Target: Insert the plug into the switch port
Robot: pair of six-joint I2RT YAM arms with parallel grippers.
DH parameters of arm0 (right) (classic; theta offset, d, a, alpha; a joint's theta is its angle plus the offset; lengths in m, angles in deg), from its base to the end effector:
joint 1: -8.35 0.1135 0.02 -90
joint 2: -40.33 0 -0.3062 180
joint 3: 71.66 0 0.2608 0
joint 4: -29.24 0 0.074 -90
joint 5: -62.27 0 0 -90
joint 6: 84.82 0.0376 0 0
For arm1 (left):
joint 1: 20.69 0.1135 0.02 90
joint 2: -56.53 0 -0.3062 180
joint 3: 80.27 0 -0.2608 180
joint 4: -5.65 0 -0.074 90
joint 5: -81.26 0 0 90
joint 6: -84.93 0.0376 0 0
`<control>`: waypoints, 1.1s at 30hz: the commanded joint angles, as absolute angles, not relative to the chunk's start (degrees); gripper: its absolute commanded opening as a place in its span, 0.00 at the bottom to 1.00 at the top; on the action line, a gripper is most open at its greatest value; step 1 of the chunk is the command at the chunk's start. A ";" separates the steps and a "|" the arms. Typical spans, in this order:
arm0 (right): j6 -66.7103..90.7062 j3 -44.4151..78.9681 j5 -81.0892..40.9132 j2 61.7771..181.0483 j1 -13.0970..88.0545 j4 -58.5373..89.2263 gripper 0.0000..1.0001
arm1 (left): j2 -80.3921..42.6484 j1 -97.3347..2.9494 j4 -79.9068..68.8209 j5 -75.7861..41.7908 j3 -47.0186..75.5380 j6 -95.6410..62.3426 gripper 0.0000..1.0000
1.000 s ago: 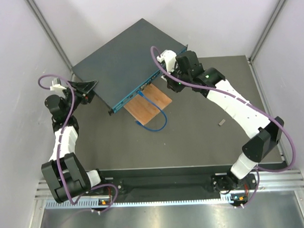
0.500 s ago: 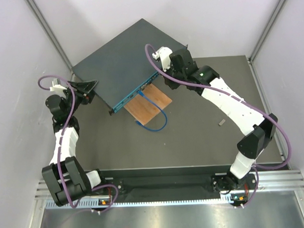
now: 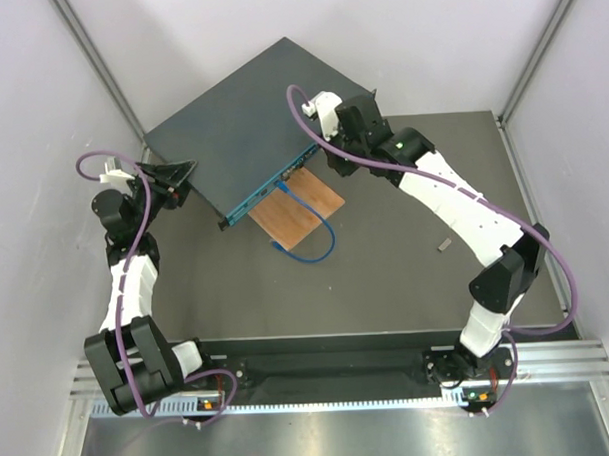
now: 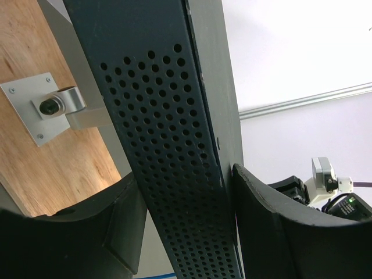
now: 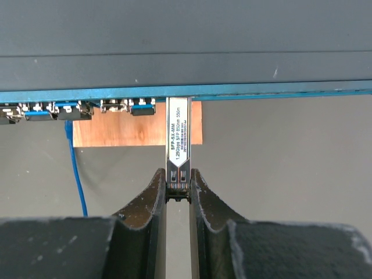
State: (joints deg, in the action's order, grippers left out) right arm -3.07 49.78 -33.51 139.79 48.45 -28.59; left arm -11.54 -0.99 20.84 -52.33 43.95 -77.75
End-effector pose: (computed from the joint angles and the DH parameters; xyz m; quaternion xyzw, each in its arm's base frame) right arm 0.3103 0.2563 0.4479 -0.3432 0.8207 0.0816 0.4494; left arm 0.2550 0.0638 0.3472 -0.2754 0.6371 -0.5291 0.4882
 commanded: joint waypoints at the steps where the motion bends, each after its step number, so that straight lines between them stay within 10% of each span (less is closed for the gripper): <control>1: -1.94 53.35 -32.74 140.53 48.87 -28.36 0.00 | -10.09 -4.08 21.36 -53.74 43.98 -71.16 0.00; 33: 0.26 58.36 -30.02 144.22 48.96 -28.44 0.00 | -10.44 -5.05 20.30 -53.30 44.33 -70.11 0.00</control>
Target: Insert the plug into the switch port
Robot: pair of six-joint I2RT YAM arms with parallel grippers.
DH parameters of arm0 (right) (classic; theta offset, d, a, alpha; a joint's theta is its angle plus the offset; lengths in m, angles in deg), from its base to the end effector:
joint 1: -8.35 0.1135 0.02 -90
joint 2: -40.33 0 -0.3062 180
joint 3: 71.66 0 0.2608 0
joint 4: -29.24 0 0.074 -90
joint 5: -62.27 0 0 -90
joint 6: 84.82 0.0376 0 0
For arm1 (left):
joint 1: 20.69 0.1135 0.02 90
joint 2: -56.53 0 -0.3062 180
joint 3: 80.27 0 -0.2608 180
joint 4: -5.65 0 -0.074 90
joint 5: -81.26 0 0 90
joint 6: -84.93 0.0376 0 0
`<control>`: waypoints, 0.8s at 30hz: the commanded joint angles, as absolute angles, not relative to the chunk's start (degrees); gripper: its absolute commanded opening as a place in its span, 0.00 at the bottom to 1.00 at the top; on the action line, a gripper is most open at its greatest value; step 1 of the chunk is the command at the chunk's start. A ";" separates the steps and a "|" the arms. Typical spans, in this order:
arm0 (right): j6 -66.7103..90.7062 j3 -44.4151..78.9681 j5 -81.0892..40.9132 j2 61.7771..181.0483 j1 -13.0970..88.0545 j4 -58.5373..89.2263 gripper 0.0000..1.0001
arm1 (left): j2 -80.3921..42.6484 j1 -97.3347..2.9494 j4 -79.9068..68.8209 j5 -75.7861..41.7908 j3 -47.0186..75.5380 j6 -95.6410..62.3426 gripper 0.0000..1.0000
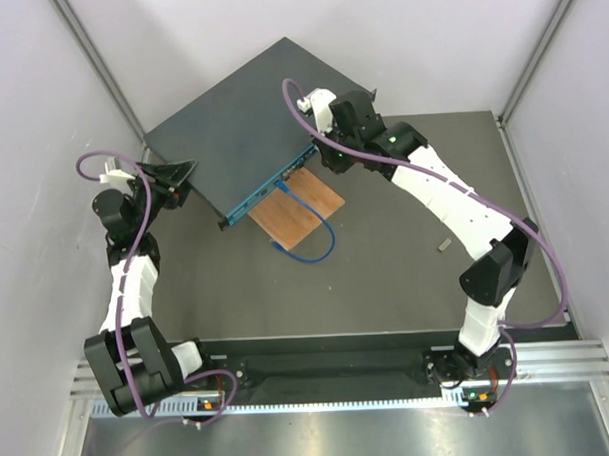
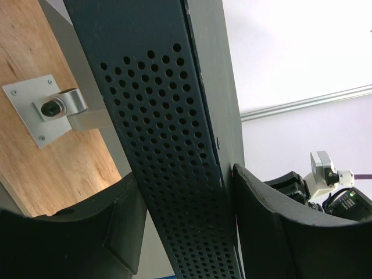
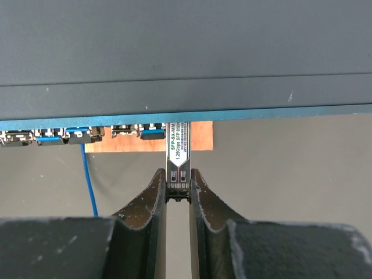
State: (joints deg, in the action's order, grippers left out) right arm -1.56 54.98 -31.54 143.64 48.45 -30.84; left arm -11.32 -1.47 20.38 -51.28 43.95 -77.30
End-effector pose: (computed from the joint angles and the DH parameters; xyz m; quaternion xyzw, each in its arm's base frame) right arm 0.3224 0.2682 0.4480 -0.3415 0.8258 0.1001 0.4376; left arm 0.2550 0.0620 0.3473 -0.2775 0.6371 -0.5250 0.4914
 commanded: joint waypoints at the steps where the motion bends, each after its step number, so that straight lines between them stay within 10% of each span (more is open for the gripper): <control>1: 0.44 58.80 -29.06 144.39 48.96 -28.44 0.00 | -10.44 -4.96 20.30 -53.38 44.33 -70.11 0.00; 14: -0.70 63.46 -24.13 147.21 49.92 -26.95 0.01 | -10.79 -5.40 19.42 -53.03 44.07 -69.32 0.00; 24: -2.11 59.43 -23.33 145.19 50.10 -26.25 0.40 | -11.49 -5.49 18.46 -52.59 43.71 -69.05 0.00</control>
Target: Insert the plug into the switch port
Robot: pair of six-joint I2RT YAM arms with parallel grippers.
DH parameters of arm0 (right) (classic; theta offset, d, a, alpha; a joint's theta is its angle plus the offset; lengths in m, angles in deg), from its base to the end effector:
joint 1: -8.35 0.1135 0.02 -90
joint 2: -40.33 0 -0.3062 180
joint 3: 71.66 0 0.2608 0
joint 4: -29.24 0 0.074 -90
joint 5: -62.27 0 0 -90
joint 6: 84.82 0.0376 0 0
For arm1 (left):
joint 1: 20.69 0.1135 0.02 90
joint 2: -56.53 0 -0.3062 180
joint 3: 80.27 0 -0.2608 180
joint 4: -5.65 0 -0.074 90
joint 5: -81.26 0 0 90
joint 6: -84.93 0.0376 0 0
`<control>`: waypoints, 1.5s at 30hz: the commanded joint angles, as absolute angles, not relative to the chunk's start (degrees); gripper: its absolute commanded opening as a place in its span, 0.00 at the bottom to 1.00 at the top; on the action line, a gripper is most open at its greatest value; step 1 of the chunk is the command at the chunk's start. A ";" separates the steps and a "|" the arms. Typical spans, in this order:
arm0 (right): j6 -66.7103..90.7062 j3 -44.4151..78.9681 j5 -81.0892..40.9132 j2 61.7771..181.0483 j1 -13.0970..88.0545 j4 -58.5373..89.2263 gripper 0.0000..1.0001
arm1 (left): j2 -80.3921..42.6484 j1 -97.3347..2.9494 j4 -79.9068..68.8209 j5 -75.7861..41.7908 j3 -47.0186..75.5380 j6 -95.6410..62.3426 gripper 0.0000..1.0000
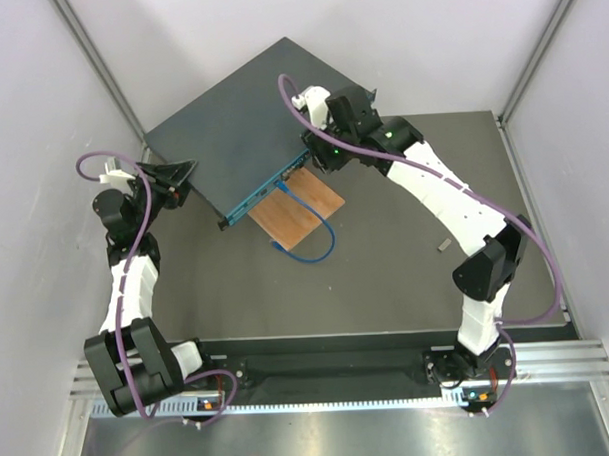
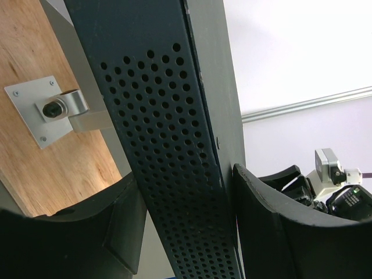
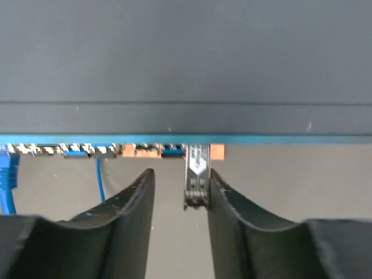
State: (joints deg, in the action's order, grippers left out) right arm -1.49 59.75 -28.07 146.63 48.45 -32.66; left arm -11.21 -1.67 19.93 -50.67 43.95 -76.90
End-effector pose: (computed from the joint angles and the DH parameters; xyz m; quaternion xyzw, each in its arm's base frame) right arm 0.3302 0.2777 0.4512 -0.3537 0.8212 0.1263 0.4297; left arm 0.2550 0.0613 0.3470 -0.2796 0.6378 -0.5215 0.4930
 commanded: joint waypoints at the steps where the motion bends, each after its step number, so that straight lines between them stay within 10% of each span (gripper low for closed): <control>1: -2.29 58.46 -23.60 143.88 49.84 -26.07 0.41 | -11.49 -5.49 18.37 -52.59 43.63 -69.14 0.00; 14: -5.98 46.15 -20.08 134.03 42.55 -30.38 0.70 | -11.49 -5.58 17.93 -53.12 43.36 -68.26 0.00; 30: -3.17 51.93 -13.31 138.77 40.26 -27.57 0.23 | -11.67 -5.75 16.87 -53.12 42.66 -67.21 0.00; 45: -0.71 62.13 -12.44 146.41 41.92 -26.34 0.18 | -12.02 -6.01 16.52 -53.21 42.92 -66.51 0.00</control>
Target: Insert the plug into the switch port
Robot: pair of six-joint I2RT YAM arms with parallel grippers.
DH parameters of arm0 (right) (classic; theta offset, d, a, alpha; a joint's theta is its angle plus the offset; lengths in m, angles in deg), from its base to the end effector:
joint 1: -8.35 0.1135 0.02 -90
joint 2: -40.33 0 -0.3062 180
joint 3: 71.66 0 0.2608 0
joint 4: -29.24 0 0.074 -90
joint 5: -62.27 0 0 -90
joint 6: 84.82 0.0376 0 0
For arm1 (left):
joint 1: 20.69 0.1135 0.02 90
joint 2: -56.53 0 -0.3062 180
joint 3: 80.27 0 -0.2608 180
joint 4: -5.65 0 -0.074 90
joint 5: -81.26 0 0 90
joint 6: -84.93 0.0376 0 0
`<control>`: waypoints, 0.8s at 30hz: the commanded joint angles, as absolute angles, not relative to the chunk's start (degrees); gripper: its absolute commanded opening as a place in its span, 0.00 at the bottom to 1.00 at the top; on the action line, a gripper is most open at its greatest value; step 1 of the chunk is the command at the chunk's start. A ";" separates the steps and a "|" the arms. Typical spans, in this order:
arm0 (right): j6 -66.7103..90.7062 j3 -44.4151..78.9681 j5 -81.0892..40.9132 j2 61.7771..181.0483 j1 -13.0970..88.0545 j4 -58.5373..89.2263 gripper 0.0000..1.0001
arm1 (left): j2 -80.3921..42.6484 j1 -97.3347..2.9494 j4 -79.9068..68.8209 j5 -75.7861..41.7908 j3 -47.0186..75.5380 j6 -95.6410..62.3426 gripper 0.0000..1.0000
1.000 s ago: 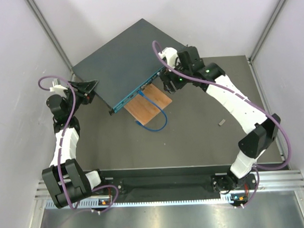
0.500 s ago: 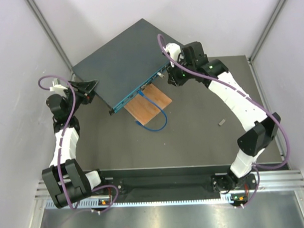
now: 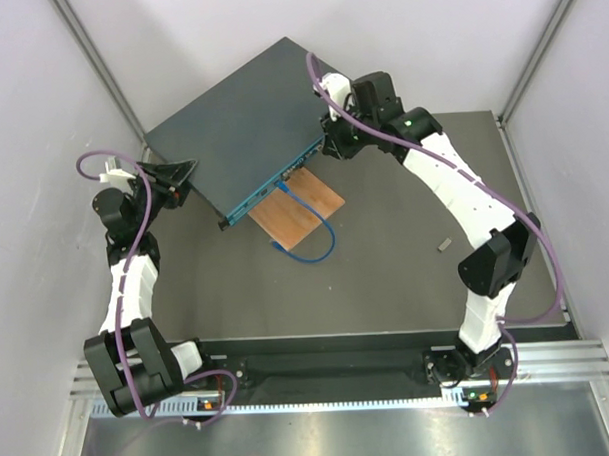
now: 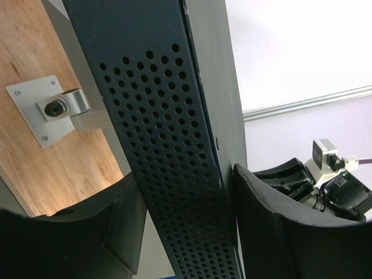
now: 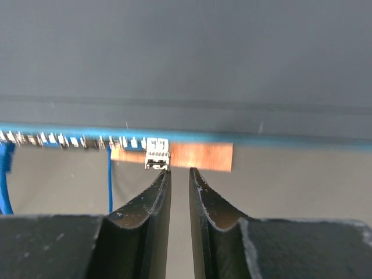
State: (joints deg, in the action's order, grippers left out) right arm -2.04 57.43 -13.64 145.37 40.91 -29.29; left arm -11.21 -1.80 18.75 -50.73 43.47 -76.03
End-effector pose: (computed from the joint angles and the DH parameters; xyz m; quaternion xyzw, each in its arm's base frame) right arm 0.3564 0.2384 0.4530 -0.3525 0.8064 0.2073 0.4272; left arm 0.2556 0.0609 0.3479 -0.2777 0.6422 -0.5182 0.4919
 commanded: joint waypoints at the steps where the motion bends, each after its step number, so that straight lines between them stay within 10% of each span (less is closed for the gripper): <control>1: -0.44 62.49 -12.35 146.68 42.10 -26.34 0.18 | -12.02 -6.02 16.44 -53.12 42.84 -66.42 0.00; 24: 2.72 59.51 -13.76 147.82 43.16 -12.98 0.00 | -12.28 -6.10 15.38 -53.21 43.28 -65.19 0.00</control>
